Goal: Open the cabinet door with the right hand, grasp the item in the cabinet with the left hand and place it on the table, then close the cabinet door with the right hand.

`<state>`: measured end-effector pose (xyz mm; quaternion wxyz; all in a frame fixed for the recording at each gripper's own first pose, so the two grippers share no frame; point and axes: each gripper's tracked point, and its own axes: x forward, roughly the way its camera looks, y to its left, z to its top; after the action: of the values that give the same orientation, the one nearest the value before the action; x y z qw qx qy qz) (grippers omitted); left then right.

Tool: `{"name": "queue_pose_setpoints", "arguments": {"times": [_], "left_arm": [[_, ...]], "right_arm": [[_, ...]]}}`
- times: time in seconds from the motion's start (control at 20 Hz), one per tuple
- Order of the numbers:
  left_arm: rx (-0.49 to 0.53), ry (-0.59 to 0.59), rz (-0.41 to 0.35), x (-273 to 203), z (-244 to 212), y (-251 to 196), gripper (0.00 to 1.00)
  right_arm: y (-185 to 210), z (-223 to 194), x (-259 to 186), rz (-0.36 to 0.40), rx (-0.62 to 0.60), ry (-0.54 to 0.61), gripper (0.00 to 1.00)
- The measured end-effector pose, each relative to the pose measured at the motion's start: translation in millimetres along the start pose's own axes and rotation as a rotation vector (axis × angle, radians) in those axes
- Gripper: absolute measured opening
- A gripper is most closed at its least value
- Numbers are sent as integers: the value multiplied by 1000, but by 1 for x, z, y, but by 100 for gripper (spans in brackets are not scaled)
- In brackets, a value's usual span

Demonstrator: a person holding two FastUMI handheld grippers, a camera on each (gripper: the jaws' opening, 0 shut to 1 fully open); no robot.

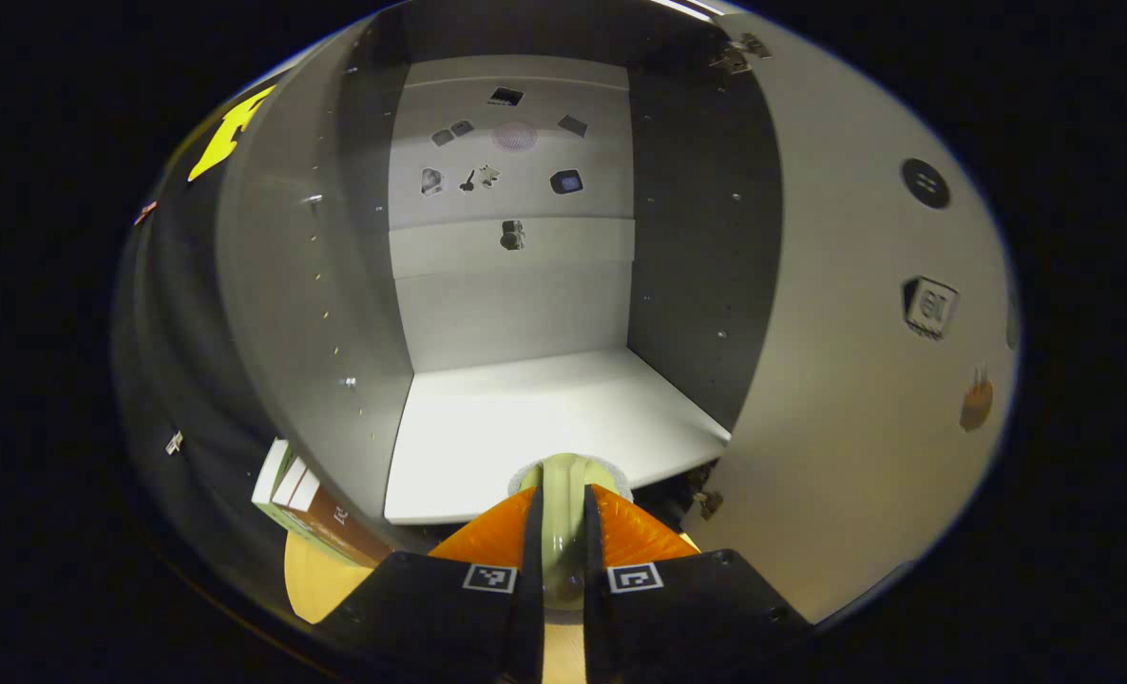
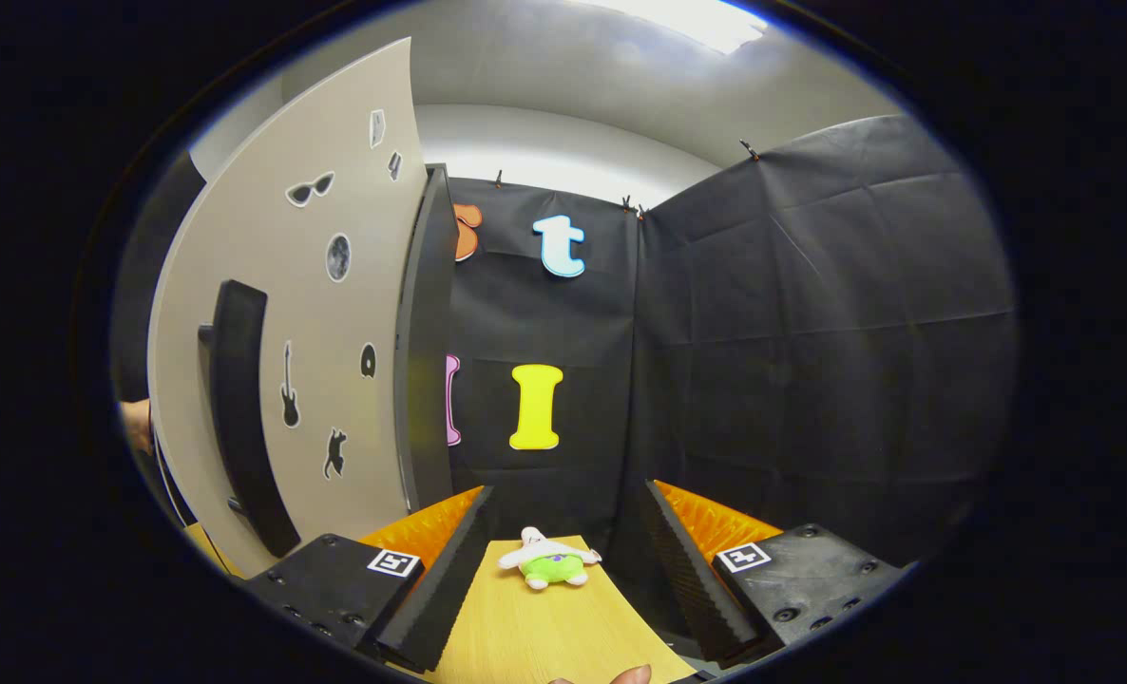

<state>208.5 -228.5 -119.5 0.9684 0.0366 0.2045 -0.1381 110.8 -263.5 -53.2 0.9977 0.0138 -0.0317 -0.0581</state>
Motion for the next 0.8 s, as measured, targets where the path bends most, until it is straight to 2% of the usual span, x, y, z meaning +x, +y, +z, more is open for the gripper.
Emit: {"name": "queue_pose_setpoints", "arguments": {"times": [0.2, 0.25, 0.35, 0.45, 0.55, 0.6, 0.65, 0.8], "left_arm": [[-25, 2, 1, -26, -60, -18, 20], [-31, 1, 6, -28, -77, -21, 20], [-61, 10, 0, -30, -112, -30, 20], [-63, 13, 13, -27, -144, -33, 20], [-45, 10, 36, -23, -172, -33, 20], [-47, 12, 43, -21, -187, -35, 20], [-57, 19, 40, -19, -201, -37, 20], [-74, 42, 44, -8, -243, -45, 20]], "right_arm": [[15, 15, -4, 30, -12, -51, 97], [17, 13, -5, 34, -16, -42, 100], [24, 10, -6, 51, 19, -7, 97], [26, 16, -4, 52, 54, -14, 97], [20, 19, -4, 30, 22, -32, 97], [22, 18, -4, 38, 7, -31, 93], [27, 18, -3, 52, 0, -28, 98], [31, 16, -3, 68, -11, -29, 97]]}}
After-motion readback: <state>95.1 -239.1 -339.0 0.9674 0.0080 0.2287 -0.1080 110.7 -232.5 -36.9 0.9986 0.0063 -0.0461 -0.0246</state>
